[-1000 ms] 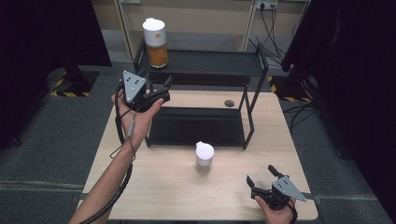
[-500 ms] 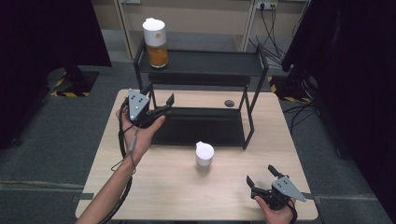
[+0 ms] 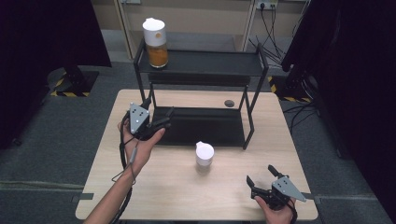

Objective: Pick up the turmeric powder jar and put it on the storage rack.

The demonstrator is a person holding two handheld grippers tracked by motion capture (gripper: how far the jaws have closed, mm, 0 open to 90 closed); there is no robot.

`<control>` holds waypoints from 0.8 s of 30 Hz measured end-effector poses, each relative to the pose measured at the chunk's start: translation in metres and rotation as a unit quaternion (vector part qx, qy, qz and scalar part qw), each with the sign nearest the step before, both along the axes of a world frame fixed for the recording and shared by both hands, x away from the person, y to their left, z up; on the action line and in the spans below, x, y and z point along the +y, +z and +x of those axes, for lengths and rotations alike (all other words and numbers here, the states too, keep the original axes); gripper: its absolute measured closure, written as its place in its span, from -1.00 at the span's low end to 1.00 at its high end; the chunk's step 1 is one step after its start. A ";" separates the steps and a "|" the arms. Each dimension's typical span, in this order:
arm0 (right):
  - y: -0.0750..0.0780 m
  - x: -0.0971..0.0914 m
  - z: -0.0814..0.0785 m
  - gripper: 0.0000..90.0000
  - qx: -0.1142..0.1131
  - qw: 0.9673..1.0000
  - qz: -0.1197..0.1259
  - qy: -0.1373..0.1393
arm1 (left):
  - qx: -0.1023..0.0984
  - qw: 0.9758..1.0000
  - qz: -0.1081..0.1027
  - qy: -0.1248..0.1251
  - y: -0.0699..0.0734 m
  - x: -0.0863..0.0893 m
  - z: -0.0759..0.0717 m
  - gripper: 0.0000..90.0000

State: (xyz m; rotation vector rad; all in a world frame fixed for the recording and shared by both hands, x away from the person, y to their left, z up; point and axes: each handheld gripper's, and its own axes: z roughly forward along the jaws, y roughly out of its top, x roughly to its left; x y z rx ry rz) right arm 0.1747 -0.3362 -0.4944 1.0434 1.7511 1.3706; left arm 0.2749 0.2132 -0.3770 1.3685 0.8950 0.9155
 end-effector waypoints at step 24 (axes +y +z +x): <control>0.000 0.000 0.000 -0.90 0.000 1.000 -0.001 0.000 | 0.039 0.999 -0.004 -0.010 -0.058 0.004 -0.012 -0.72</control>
